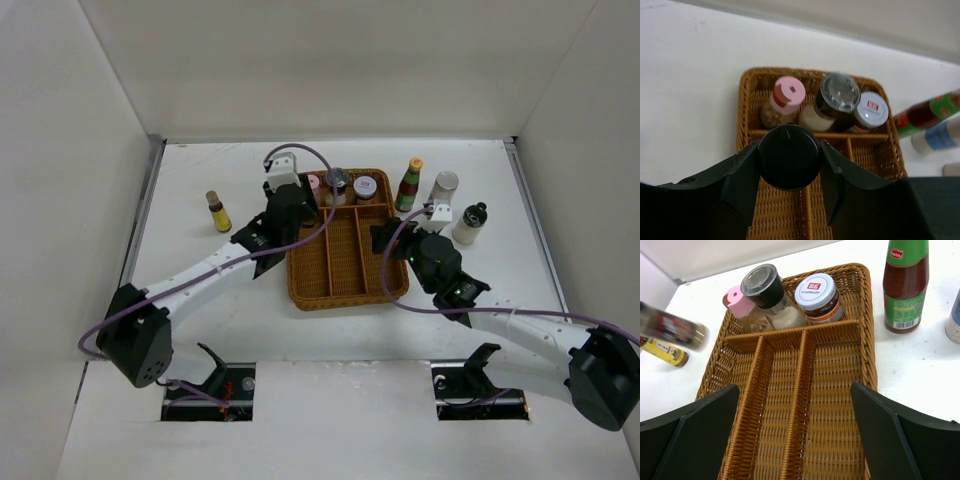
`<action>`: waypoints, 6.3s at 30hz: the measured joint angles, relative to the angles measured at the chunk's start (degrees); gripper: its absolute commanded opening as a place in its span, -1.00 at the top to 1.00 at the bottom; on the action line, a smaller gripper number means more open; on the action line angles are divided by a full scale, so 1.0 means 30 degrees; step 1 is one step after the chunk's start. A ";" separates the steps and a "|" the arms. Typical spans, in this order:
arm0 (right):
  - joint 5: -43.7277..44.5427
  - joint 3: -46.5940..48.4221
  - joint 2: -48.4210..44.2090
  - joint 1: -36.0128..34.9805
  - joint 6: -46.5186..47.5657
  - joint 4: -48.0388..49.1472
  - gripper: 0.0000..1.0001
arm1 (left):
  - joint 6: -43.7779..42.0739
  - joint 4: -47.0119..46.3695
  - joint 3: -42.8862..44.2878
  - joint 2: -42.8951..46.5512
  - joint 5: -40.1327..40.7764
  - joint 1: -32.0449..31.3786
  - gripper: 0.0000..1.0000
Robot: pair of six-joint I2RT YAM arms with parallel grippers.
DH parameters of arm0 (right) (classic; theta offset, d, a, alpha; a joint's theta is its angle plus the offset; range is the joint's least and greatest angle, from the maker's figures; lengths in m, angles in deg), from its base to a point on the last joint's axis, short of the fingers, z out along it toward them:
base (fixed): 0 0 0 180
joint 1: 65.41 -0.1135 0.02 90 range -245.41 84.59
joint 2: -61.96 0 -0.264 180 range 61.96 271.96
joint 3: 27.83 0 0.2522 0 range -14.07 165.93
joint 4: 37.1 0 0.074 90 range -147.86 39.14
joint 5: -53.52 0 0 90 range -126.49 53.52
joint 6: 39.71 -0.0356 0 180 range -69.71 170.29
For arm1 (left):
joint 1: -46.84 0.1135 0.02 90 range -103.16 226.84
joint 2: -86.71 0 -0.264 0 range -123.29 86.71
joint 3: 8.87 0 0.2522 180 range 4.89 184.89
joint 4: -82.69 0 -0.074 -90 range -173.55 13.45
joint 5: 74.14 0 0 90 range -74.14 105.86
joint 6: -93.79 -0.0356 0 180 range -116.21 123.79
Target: Organize the condiment bottles
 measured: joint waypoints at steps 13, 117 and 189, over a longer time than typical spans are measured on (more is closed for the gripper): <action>0.0000 0.0000 -0.0634 0.0000 0.0036 0.0095 0.31 | 0.0007 -0.0692 0.0007 -0.5100 -0.0007 -0.0583 0.52; 0.1552 1.0914 1.2794 -0.1559 0.2973 -0.2863 -0.16 | 0.0867 -1.4659 -1.3639 0.4663 0.0080 -0.0211 -0.74; 0.1625 1.2568 0.4838 0.4138 0.6237 -0.6390 0.52 | 0.1260 -1.4681 -1.3639 0.3657 -0.0226 -0.0503 -0.68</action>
